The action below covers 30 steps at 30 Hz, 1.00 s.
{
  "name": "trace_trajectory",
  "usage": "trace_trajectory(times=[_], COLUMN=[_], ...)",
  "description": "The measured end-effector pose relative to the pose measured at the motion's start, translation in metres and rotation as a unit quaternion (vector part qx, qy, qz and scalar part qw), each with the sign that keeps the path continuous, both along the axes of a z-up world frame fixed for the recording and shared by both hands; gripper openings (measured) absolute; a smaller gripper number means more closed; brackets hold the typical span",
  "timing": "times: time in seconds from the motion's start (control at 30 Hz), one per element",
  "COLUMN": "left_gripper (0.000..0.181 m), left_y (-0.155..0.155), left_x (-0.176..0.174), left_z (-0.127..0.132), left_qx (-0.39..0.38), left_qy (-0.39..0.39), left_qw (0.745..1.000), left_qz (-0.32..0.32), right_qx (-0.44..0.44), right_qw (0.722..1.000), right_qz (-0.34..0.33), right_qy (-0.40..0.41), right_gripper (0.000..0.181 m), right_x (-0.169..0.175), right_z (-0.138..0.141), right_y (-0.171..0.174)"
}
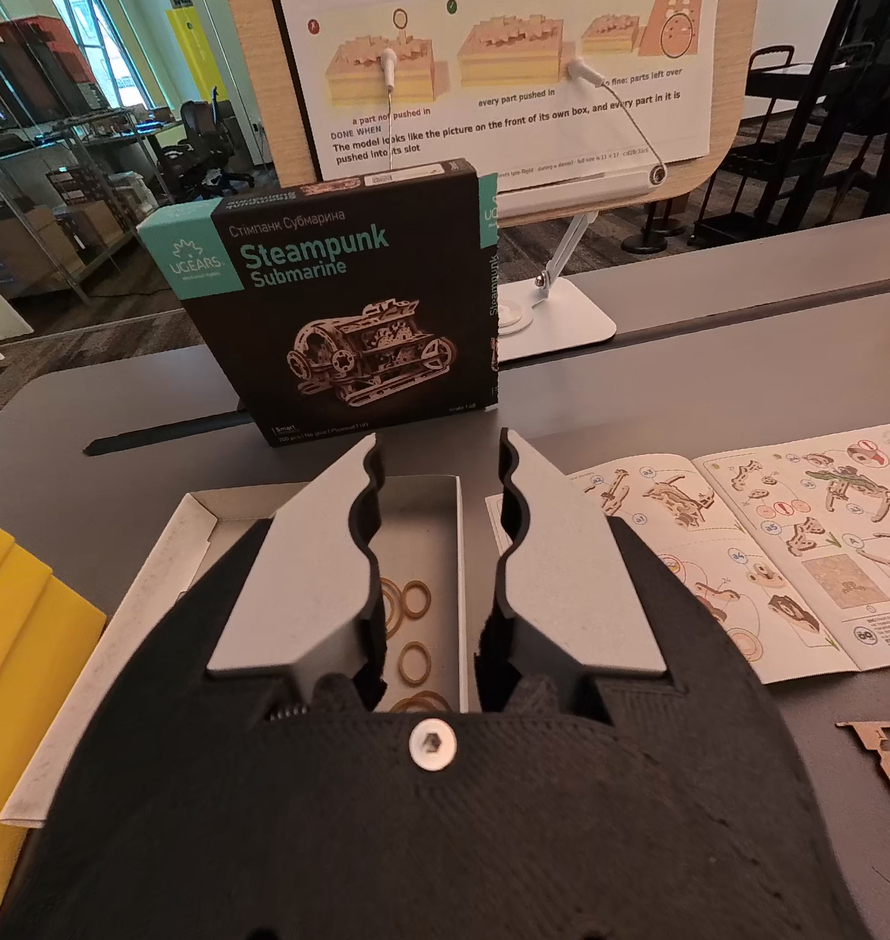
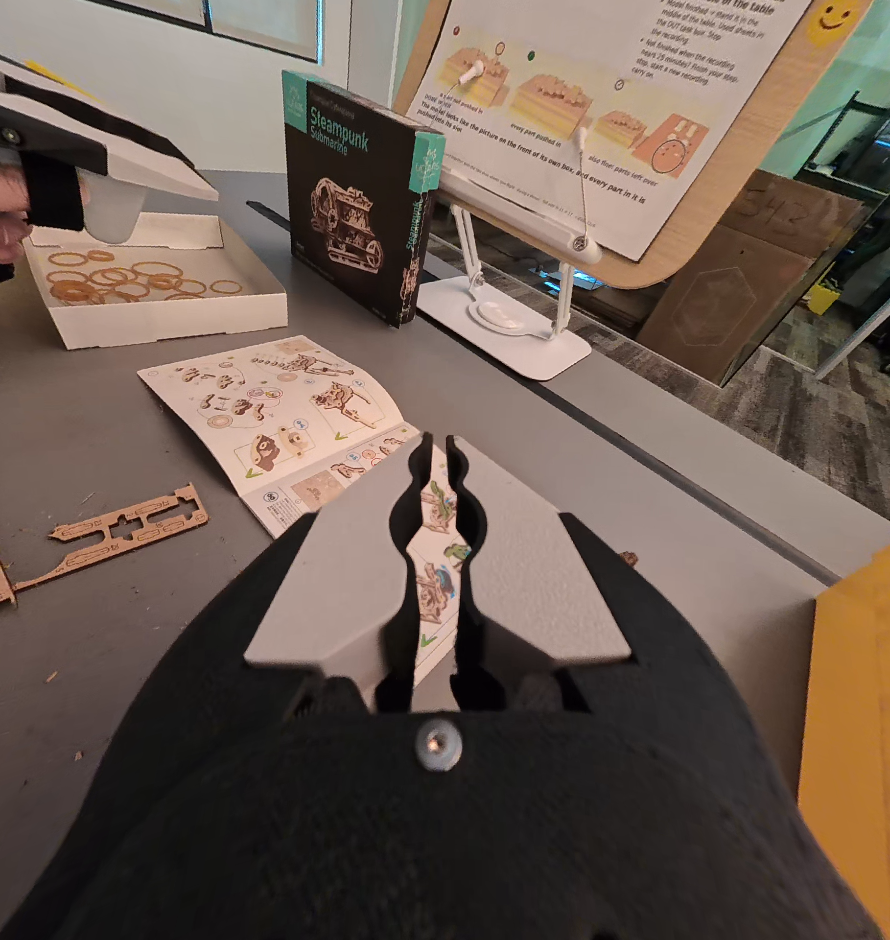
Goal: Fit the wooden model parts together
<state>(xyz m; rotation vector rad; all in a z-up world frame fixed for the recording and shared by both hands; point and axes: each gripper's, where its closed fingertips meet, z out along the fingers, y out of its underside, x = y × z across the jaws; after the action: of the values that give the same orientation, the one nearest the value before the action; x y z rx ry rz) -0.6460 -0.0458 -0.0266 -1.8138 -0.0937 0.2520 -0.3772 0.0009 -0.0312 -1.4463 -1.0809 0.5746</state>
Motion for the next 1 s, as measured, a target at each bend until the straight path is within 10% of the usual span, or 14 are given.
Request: trace_trajectory(times=[1.0], left_gripper=[0.043], left_y=[0.0], left_x=[0.002], left_z=[0.0], left_qx=[0.0], left_qy=[-0.001], left_qw=[1.0], left_qz=[-0.003], right_qx=[0.007], right_qw=[0.999], right_qz=[-0.025], right_qy=[0.028], right_gripper=[0.003], right_x=[0.011], right_z=[0.012], right_y=[0.009])
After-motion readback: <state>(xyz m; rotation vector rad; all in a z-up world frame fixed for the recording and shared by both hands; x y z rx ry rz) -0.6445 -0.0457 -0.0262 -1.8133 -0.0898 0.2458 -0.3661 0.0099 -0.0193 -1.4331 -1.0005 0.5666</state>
